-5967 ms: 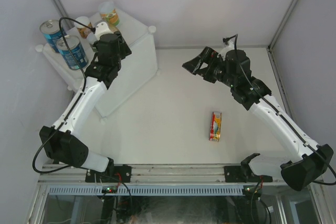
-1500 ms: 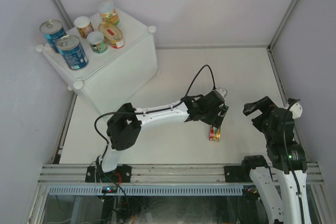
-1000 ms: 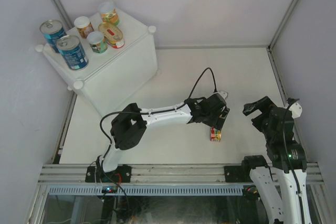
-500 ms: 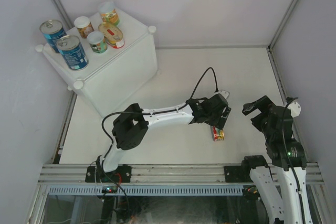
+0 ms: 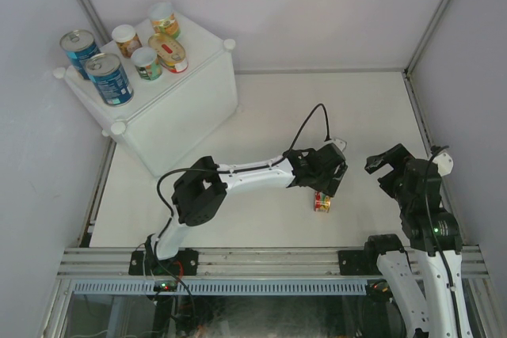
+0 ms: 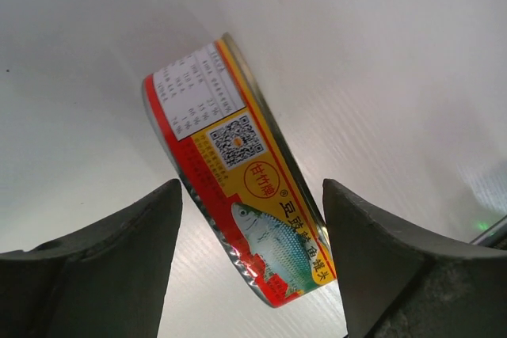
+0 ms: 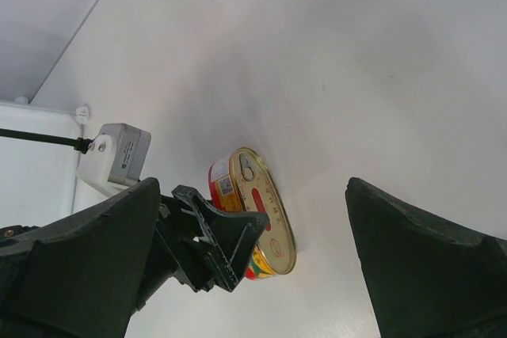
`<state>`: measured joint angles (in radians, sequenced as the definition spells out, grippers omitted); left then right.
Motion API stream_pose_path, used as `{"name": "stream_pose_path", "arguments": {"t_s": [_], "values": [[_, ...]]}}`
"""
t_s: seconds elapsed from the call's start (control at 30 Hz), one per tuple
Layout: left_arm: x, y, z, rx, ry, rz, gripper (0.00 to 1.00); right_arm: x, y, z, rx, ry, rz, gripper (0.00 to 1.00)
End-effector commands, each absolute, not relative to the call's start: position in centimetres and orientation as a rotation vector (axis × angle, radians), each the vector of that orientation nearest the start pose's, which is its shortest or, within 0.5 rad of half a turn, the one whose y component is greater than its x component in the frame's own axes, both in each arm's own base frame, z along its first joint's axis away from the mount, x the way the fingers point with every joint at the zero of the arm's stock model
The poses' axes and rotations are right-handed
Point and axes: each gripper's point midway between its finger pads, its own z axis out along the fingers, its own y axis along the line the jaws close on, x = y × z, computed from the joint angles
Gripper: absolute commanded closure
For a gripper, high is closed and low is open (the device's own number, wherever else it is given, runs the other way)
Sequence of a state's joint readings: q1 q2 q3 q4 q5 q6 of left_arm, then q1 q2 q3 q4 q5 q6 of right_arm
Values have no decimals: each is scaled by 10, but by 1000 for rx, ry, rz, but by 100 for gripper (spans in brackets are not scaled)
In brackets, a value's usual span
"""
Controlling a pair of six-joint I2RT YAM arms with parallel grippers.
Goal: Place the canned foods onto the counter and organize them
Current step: Pick up the canned food from the center of the board.
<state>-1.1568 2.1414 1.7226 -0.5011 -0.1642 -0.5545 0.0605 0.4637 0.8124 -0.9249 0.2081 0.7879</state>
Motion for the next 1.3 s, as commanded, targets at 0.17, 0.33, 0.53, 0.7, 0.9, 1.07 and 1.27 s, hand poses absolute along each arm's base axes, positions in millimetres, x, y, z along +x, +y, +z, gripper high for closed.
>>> {"name": "stream_pose_path", "arguments": {"t_s": [0.17, 0.33, 0.53, 0.7, 0.9, 1.07, 1.27], "values": [[225, -477, 72, 746, 2427, -441, 27, 193, 3, 227, 864, 1905, 289, 0], [225, -471, 71, 743, 2427, -420, 29, 192, 3, 228, 867, 1897, 297, 0], [225, -466, 68, 750, 2430, -394, 31, 191, 4, 228, 870, 1897, 308, 0], [224, -456, 66, 743, 2435, -368, 32, 190, 5, 231, 865, 1887, 318, 0], [225, -445, 66, 714, 2439, -352, 36, 194, 9, 233, 860, 1891, 342, 0], [226, -441, 67, 693, 2435, -360, 45, 197, 10, 233, 852, 1893, 348, 0], [231, -440, 82, 648, 2413, -406, 66, 199, 11, 234, 838, 1893, 345, 0]]}}
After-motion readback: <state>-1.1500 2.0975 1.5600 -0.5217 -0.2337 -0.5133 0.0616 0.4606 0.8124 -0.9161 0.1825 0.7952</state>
